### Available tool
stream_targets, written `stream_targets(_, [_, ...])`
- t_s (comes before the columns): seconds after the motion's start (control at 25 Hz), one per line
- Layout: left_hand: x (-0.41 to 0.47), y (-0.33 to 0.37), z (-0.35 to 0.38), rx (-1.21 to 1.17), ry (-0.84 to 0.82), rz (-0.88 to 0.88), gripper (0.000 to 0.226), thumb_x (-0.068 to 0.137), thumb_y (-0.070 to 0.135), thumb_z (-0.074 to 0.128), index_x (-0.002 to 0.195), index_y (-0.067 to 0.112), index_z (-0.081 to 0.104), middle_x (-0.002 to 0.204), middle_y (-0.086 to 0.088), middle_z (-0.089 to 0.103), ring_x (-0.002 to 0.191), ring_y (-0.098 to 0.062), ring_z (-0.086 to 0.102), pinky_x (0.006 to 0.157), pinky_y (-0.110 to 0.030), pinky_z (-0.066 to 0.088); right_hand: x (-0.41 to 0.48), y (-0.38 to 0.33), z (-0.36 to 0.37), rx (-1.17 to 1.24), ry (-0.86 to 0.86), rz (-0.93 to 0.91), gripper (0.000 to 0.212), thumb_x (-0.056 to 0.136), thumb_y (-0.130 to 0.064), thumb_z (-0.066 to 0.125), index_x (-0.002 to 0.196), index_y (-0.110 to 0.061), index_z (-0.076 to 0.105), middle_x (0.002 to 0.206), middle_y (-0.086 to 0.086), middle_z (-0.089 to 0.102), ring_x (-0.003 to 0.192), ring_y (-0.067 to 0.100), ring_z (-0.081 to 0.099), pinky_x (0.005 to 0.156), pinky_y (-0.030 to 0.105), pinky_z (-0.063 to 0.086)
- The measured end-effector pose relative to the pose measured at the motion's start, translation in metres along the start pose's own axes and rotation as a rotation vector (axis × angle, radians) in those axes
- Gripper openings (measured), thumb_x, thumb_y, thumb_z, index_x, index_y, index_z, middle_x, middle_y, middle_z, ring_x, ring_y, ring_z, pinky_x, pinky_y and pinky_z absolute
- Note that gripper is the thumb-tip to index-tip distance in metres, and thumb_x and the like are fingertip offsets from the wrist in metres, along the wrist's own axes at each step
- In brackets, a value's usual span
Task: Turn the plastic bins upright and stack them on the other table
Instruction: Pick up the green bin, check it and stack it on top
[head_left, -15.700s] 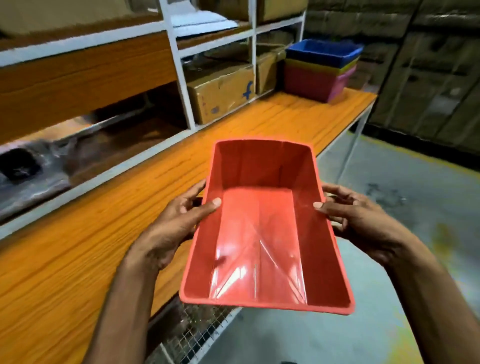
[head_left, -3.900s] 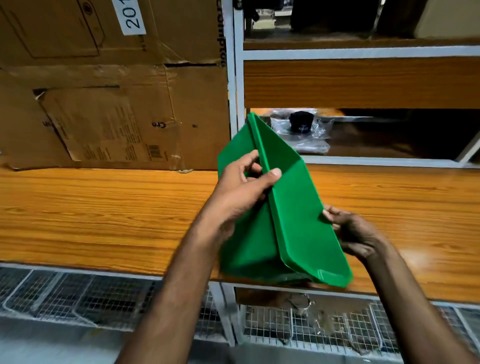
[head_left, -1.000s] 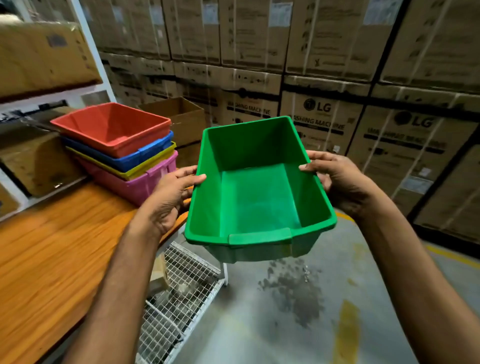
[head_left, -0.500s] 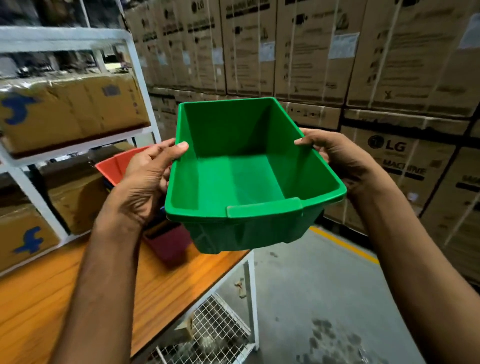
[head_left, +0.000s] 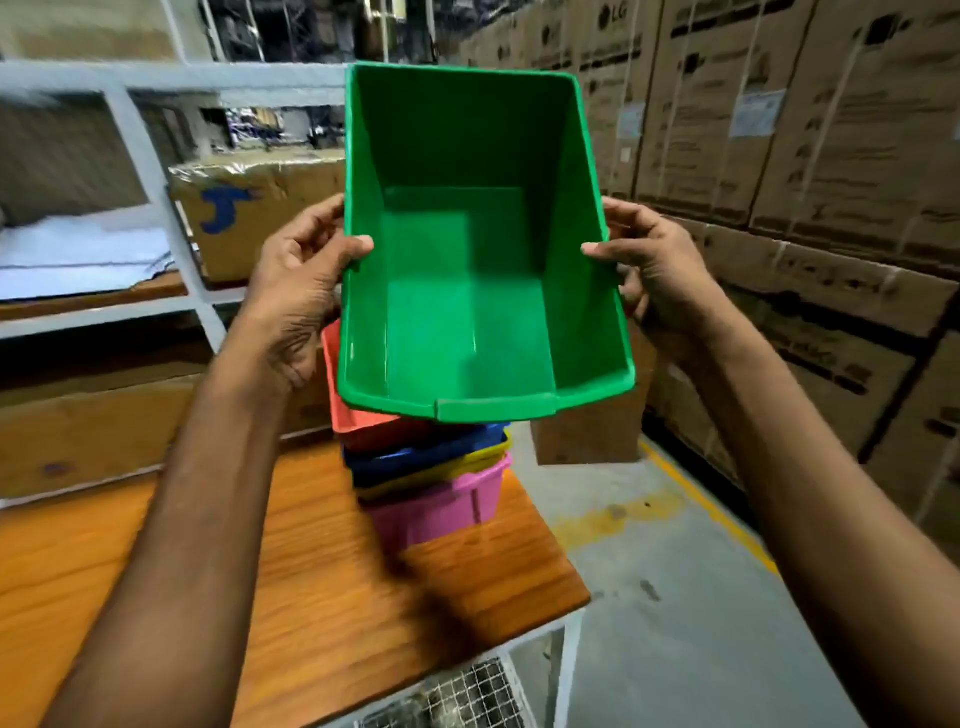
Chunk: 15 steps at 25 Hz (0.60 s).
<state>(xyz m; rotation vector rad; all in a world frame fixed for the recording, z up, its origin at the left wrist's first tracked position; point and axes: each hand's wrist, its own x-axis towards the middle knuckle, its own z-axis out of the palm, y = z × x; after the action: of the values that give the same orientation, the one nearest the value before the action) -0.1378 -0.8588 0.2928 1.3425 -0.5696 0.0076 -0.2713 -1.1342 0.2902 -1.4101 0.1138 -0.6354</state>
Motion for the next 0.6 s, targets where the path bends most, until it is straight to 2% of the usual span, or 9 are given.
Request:
stream_targets(0.08, [0.014,-0.007,-0.004,0.050,0.077,0.032,0.048,0.095,0.002,0.060,0.141,0.015,0.061,0.121,0.000,0.075,0.102,-0.009,0.073,0.082,-0.029,0.061,0.035,0.012,0.008,-0.019,-0.061,-0.022,0.045,0.089,0.013,0.061,0.119,-0.020,0.067,0.106,0.002,0.078,0.105,0.021,0.072,0.100,0.046,0.055])
stream_targets(0.16, [0.027,-0.015,-0.012,0.064,0.145,0.032,0.049,0.094,0.001,0.060,0.141,0.016,0.062,0.125,-0.001,0.075,0.109,-0.013,0.071,0.091,-0.032,0.060,0.065,0.025,0.019,-0.018,-0.120,-0.012,0.045,0.091,0.012,0.060,0.124,-0.019,0.065,0.114,0.005,0.076,0.109,0.021,0.072,0.097,0.043,0.059])
stream_targets(0.24, [0.038,-0.022,-0.021,0.077,0.218,0.005,0.050,0.095,0.000,0.060,0.141,0.016,0.061,0.126,-0.004,0.074,0.112,-0.016,0.072,0.093,-0.033,0.060,0.088,0.040,0.033,-0.020,-0.182,0.009,0.048,0.092,0.011,0.060,0.132,-0.015,0.062,0.122,0.009,0.074,0.115,0.024,0.071,0.089,0.039,0.062])
stream_targets(0.32, [0.048,-0.028,-0.029,0.087,0.280,-0.036,0.049,0.095,0.001,0.059,0.141,0.018,0.062,0.125,-0.005,0.074,0.109,-0.018,0.073,0.092,-0.035,0.061,0.106,0.053,0.047,-0.001,-0.211,0.052,0.050,0.093,0.012,0.059,0.137,-0.011,0.059,0.115,0.007,0.074,0.104,0.021,0.073,0.071,0.029,0.064])
stream_targets(0.4, [0.057,-0.034,-0.036,0.086,0.306,-0.073,0.045,0.097,0.001,0.058,0.138,0.018,0.064,0.125,-0.005,0.074,0.103,-0.015,0.075,0.089,-0.035,0.062,0.115,0.059,0.060,-0.012,-0.227,0.079,0.047,0.095,0.012,0.056,0.137,-0.009,0.058,0.106,0.003,0.073,0.087,0.011,0.071,0.056,0.019,0.057])
stream_targets(0.52, [0.070,-0.045,-0.045,0.106,0.305,-0.153,0.042,0.098,0.005,0.059,0.137,0.020,0.065,0.125,-0.003,0.074,0.102,-0.014,0.073,0.097,-0.039,0.057,0.128,0.068,0.069,0.001,-0.244,0.130,0.042,0.096,0.010,0.055,0.132,-0.009,0.061,0.103,0.000,0.073,0.084,0.008,0.070,0.060,0.020,0.060])
stream_targets(0.6, [0.077,-0.055,-0.051,0.108,0.314,-0.213,0.040,0.098,0.005,0.059,0.135,0.017,0.066,0.118,-0.004,0.077,0.102,-0.017,0.073,0.104,-0.045,0.053,0.134,0.074,0.072,-0.015,-0.253,0.176,0.039,0.096,0.009,0.055,0.130,-0.008,0.063,0.101,0.001,0.073,0.085,0.011,0.070,0.064,0.022,0.061])
